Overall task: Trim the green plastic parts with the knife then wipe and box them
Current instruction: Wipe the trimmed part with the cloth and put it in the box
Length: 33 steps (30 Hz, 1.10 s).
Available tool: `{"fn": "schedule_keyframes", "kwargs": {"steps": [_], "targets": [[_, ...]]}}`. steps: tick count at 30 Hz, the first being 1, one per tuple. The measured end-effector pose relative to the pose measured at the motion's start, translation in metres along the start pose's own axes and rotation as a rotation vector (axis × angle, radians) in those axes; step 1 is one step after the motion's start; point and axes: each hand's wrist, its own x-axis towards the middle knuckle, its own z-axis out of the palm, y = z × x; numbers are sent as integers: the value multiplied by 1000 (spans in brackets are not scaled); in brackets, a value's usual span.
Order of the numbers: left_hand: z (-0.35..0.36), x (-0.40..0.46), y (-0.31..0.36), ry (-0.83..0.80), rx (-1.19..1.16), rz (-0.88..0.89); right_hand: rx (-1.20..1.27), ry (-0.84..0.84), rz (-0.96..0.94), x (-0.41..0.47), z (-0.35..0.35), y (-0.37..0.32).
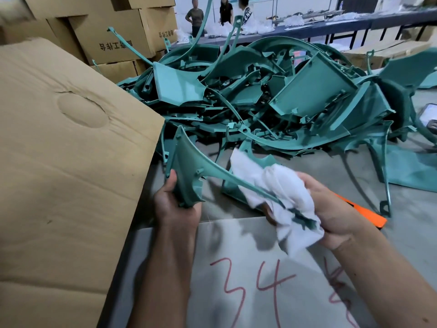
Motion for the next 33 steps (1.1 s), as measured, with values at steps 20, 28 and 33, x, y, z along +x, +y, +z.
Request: {"fn": "schedule_keyframes", "kwargs": {"steps": [20,28,33], "targets": [[2,7,-5,248,21,95,-813,384,-379,4,-5,5],[3,3,-5,159,93,78,-892,687,-478,10,-15,6],[7,1,-3,42,61,116,-786,869,-590,7,-29,2]]}}
